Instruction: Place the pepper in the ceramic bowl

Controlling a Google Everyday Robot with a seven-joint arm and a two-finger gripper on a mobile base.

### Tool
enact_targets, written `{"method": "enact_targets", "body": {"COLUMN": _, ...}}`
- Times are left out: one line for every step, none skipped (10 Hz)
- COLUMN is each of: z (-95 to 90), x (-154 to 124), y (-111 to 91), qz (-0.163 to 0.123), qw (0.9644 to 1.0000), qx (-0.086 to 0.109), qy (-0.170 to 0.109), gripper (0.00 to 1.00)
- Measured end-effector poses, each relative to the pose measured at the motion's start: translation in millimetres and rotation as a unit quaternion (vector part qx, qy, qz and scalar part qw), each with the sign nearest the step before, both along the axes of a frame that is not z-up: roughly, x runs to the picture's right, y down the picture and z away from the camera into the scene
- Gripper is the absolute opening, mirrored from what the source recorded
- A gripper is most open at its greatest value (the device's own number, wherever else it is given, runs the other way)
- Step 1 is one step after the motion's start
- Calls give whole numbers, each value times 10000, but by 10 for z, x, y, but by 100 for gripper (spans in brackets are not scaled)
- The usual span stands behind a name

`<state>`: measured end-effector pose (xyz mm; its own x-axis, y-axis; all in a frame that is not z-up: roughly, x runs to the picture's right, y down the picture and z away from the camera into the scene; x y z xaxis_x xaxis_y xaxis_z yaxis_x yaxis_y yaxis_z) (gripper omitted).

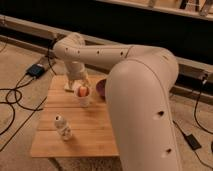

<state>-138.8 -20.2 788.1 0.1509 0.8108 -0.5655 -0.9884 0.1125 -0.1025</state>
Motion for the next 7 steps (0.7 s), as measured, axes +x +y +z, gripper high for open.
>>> {"method": "enact_targets", "body": {"z": 41, "x": -3, "y": -24, "qz": 17, "qw": 10000, "qx": -29, "qy": -5, "gripper": 65}}
{"method": "enact_targets", "body": {"z": 67, "x": 1, "y": -38, "qz": 36, "qw": 10000, "qx": -48, "qy": -13, "gripper": 65}}
{"method": "enact_targets", "body": {"z": 113, "x": 45, "y": -39, "qz": 66, "qw": 9999, "qx": -96, "qy": 6, "gripper": 65}}
{"method": "enact_targets", "body": {"z": 137, "x": 64, "y": -39, "qz": 82, "qw": 9999, "qx": -111, "qy": 11, "gripper": 65}}
{"method": "enact_targets", "body": {"z": 182, "x": 96, "y": -29, "qz": 97, "qw": 9999, "qx": -137, "qy": 27, "gripper": 65}}
{"method": "enact_targets", "body": {"z": 224, "x": 116, "y": -12, "qz": 109, "qw": 9998, "qx": -167, "qy": 39, "gripper": 65}}
{"method": "enact_targets", "body": {"z": 255, "x": 130, "y": 1, "qz": 118, "qw": 9997, "qx": -186, "qy": 48, "gripper": 65}}
